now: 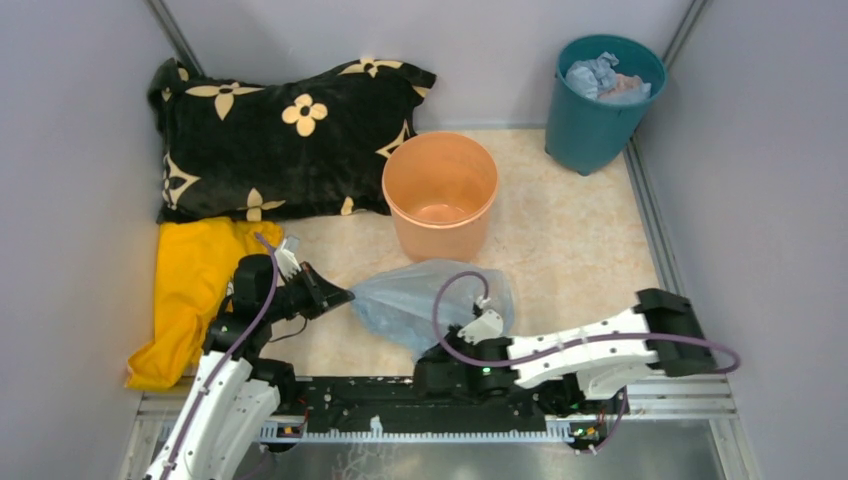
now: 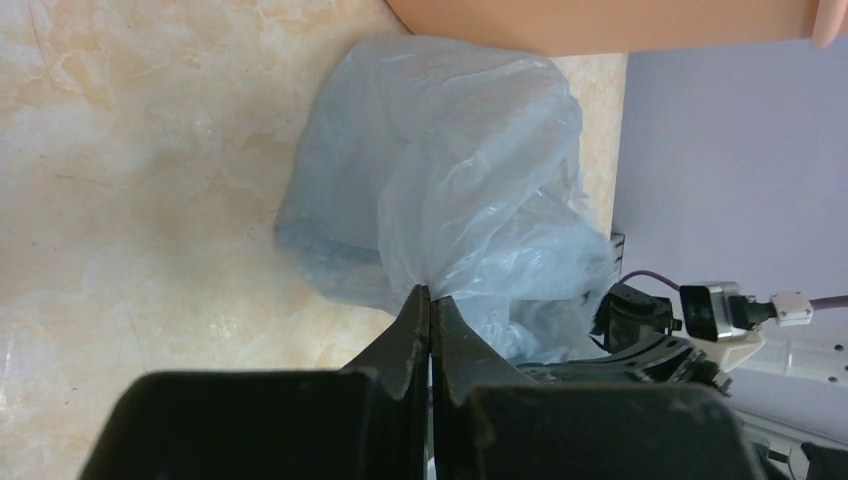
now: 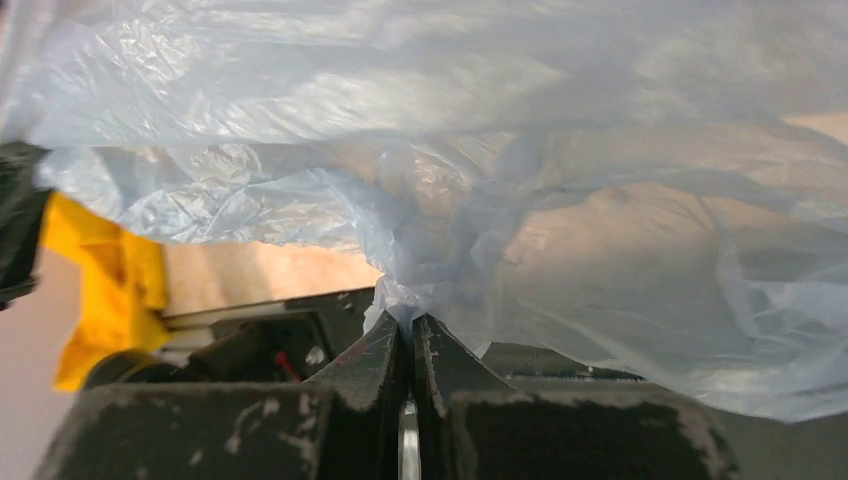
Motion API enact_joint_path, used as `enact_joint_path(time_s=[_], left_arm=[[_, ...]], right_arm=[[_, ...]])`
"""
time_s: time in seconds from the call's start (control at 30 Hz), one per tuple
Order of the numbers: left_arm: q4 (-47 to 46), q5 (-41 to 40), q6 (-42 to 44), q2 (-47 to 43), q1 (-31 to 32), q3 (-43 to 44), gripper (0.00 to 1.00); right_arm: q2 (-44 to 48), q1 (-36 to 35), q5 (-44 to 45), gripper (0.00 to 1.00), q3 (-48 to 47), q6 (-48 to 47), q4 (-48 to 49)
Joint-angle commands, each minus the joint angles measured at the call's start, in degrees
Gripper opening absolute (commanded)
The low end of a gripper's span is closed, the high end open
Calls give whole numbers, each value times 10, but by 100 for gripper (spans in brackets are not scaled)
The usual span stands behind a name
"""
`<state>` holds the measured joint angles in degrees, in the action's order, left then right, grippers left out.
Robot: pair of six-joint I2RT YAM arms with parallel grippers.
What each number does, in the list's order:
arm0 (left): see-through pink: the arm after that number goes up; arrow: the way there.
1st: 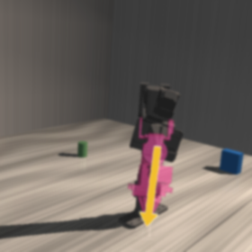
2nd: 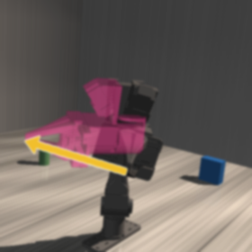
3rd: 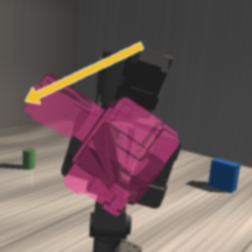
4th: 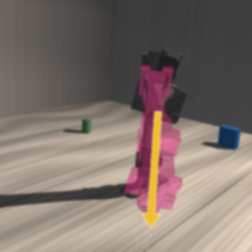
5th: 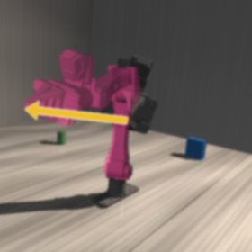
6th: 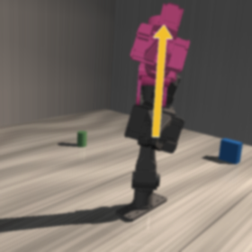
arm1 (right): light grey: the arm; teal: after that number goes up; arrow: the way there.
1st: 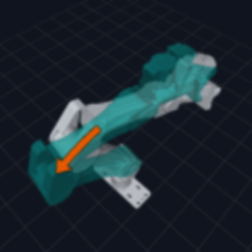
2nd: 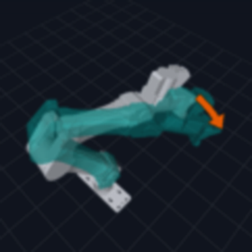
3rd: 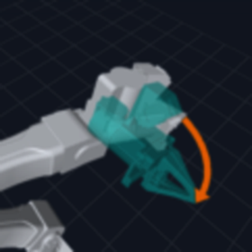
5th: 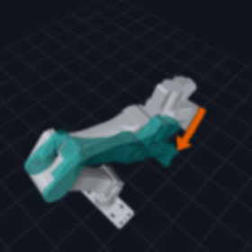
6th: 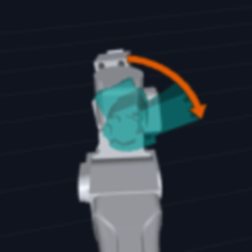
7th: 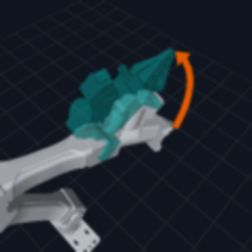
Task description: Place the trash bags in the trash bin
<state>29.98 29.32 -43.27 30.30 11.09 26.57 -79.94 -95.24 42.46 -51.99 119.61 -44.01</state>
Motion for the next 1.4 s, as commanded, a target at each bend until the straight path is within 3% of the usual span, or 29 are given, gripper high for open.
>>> enact_joint_path(time_s=[0.0, 0.2, 0.23, 0.3, 0.43, 0.63, 0.8, 0.9, 1.1, 1.23, 1.37], left_arm=[[9, -7, 27, 23, -4, 46, 0], [38, -12, 79, 89, -4, 123, 0], [44, -14, 88, 98, -4, 137, 4], [50, -16, 102, 112, -4, 159, 23], [47, 0, 122, 145, -4, 184, 43], [54, 29, 125, 160, -5, 203, 61], [116, -21, 139, 109, -4, 237, 62], [155, -54, 137, 81, -4, 275, 57], [186, -22, 126, 51, -4, 305, 51], [184, 17, 131, 16, -5, 267, 46], [133, 76, 97, -37, -4, 173, 45]], right_arm=[[142, -16, 33, 0, 58, -27, 12], [310, -22, -16, 0, 90, -211, 34], [325, -22, -27, 0, 92, -249, 49], [339, -21, -50, 0, 91, -273, 71], [326, -8, -78, 0, 73, -310, 97], [300, 9, -61, 0, 48, -266, 74], [341, 36, -31, 0, 81, -237, 117], [348, 41, -10, 0, 72, -220, 99], [344, 73, -16, 0, 60, -232, 98], [339, 109, -49, 0, 63, -260, 128], [326, 132, -74, 0, 59, -279, 152]])
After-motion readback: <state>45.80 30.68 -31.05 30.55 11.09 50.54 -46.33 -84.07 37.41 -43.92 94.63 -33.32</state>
